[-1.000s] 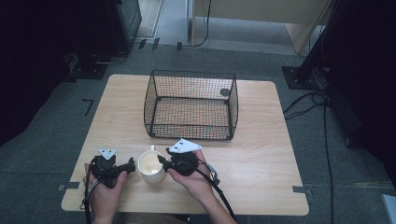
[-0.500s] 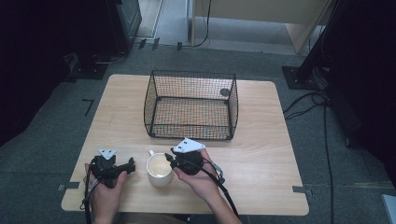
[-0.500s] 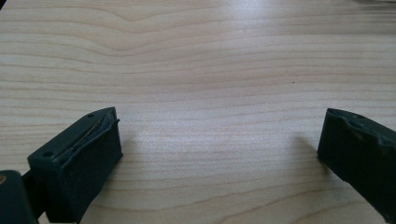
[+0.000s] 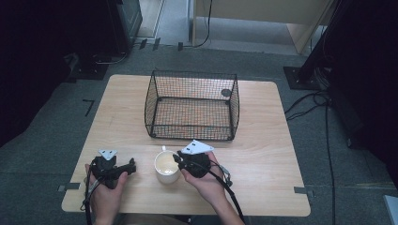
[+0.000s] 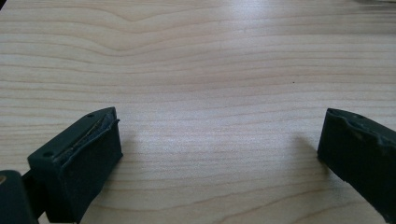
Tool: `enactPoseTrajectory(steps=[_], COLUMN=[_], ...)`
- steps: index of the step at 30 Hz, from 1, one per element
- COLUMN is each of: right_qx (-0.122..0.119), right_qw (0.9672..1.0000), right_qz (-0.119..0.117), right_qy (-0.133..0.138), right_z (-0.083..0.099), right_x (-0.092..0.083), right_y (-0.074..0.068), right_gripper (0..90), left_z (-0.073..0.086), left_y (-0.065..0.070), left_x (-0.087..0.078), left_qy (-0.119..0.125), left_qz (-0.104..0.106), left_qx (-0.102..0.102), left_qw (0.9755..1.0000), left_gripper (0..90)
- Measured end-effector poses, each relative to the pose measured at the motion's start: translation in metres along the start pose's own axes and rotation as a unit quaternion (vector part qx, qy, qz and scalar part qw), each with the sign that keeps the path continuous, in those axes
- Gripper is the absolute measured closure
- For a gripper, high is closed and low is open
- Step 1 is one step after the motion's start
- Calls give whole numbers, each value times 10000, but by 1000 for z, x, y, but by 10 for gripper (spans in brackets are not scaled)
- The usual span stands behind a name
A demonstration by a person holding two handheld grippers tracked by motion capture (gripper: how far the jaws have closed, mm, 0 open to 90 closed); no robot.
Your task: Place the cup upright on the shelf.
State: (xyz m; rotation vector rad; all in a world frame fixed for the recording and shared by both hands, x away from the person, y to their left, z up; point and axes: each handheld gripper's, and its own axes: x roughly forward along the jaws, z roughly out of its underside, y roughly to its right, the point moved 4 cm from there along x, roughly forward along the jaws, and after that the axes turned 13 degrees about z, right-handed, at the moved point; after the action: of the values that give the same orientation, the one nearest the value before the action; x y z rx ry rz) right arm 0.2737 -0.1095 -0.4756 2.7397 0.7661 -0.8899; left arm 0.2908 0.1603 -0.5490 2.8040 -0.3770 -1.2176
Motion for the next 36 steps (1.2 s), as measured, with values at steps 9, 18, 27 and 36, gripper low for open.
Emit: enactPoseTrajectory(steps=[9, 18, 27, 36], right_qx=[294, 321, 312, 220], right_qw=[9991, 9994, 9987, 9969], right_qz=[-278, 34, -410, -753], right_qy=[145, 142, 33, 10], right_z=[6, 16, 22, 29], right_x=[-19, -13, 4, -3], right_y=[18, 42, 26, 1], right_gripper=[634, 624, 629, 613], left_z=[0, 0, 0, 0], left_y=[0, 0, 0, 0], left_x=[0, 0, 0, 0], left_qy=[1, -1, 0, 0], left_qz=[-1, -1, -1, -1], left_qx=[-1, 2, 2, 1], left_qw=[10000, 10000, 10000, 10000], left_gripper=[0, 0, 0, 0])
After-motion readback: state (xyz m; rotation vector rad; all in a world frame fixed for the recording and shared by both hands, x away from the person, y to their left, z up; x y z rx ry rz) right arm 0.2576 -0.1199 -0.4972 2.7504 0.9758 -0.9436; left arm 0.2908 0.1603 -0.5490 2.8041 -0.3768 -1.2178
